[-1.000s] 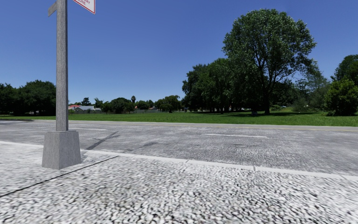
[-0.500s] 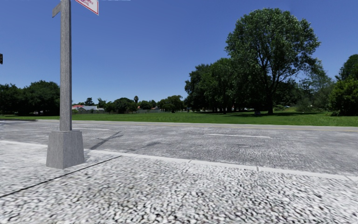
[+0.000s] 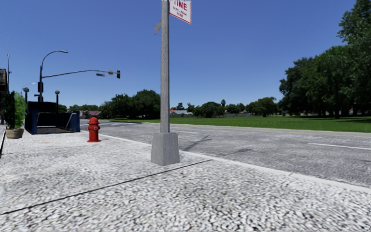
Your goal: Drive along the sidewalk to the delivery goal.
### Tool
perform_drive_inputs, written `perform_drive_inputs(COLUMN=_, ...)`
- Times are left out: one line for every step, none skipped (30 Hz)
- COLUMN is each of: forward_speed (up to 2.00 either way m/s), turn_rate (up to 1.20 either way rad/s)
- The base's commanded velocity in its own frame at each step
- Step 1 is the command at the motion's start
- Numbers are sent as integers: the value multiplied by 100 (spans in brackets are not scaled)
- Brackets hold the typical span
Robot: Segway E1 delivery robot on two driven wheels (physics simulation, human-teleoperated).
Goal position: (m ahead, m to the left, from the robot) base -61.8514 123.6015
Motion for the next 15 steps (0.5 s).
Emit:
perform_drive_inputs(forward_speed=0, turn_rate=114)
perform_drive_inputs(forward_speed=0, turn_rate=114)
perform_drive_inputs(forward_speed=0, turn_rate=114)
perform_drive_inputs(forward_speed=0, turn_rate=114)
perform_drive_inputs(forward_speed=0, turn_rate=114)
perform_drive_inputs(forward_speed=0, turn_rate=114)
perform_drive_inputs(forward_speed=0, turn_rate=114)
perform_drive_inputs(forward_speed=0, turn_rate=114)
perform_drive_inputs(forward_speed=0, turn_rate=114)
perform_drive_inputs(forward_speed=0, turn_rate=114)
perform_drive_inputs(forward_speed=0, turn_rate=114)
perform_drive_inputs(forward_speed=0, turn_rate=114)
perform_drive_inputs(forward_speed=0, turn_rate=113)
perform_drive_inputs(forward_speed=0, turn_rate=101)
perform_drive_inputs(forward_speed=0, turn_rate=101)
